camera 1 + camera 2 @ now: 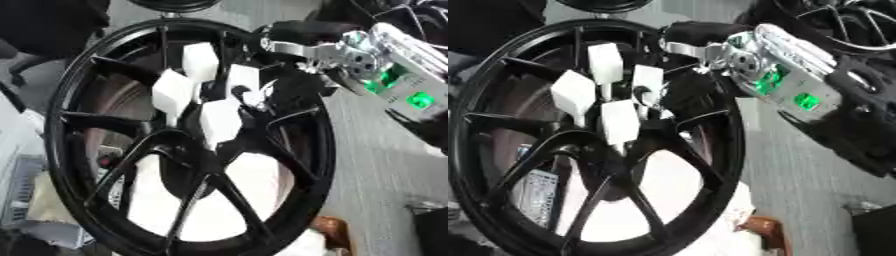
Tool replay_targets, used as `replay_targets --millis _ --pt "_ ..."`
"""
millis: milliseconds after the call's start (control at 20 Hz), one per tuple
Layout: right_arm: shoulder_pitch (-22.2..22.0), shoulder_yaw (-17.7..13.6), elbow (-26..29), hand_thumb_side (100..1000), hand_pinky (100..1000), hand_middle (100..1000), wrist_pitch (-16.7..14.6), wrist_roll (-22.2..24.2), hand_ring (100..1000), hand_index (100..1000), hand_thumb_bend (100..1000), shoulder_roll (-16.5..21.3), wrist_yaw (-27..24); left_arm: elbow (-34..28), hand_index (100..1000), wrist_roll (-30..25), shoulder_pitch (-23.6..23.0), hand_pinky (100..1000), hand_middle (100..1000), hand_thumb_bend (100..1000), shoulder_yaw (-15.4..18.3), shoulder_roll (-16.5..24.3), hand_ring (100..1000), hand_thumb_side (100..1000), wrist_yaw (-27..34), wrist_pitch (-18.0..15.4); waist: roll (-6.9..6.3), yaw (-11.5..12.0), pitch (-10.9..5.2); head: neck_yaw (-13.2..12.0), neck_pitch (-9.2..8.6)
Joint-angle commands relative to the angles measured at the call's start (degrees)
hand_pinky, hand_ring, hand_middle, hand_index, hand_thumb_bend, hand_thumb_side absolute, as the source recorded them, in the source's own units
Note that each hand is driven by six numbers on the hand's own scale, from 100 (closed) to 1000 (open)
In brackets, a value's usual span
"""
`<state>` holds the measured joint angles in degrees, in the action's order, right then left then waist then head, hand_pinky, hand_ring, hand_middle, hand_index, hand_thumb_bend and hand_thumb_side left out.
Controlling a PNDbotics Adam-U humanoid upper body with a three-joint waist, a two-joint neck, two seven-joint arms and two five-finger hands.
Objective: Pull the pin out of the wheel hub.
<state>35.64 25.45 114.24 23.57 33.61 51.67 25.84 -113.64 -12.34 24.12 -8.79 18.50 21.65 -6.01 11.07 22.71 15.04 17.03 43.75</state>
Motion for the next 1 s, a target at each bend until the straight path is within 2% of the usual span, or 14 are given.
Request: replay_targets --millis 50,500,700,1000 --pt "-0.03 -0.71 0.35 601 886 766 -0.05 -0.28 887 866 220 1.01 -0.17 -0.96 709 -0.21 0.88 724 569 100 -0.06 0.03 651 594 -0.19 -0.05 -0.41 0.06 -0.65 -0.16 -0.43" --pt "-1.16 -0.95 0.35 456 873 702 -0.33 -0.46 836 829 296 1.24 -1.43 -0.96 708 -0.52 1.12 724 569 100 -0.16 0.00 652 594 -0.25 0.06 -0.26 0.26 -0.48 -0.42 -0.78" --pt "-1.07 -1.10 0.35 427 865 646 -0.04 -1.24 808 793 258 1.18 -1.99 -0.96 708 -0.70 1.06 724 569 100 -0.22 0.02 653 594 -0.30 0.13 -0.29 0.20 -0.46 -0.43 -0.86" --pt "-1.03 -1.20 0.35 372 846 566 0.45 -4.43 774 723 108 1.12 -3.84 -0.96 708 -0.85 1.10 724 570 100 -0.28 0.02 654 594 -0.31 0.14 -0.32 0.20 -0.42 -0.39 -0.97"
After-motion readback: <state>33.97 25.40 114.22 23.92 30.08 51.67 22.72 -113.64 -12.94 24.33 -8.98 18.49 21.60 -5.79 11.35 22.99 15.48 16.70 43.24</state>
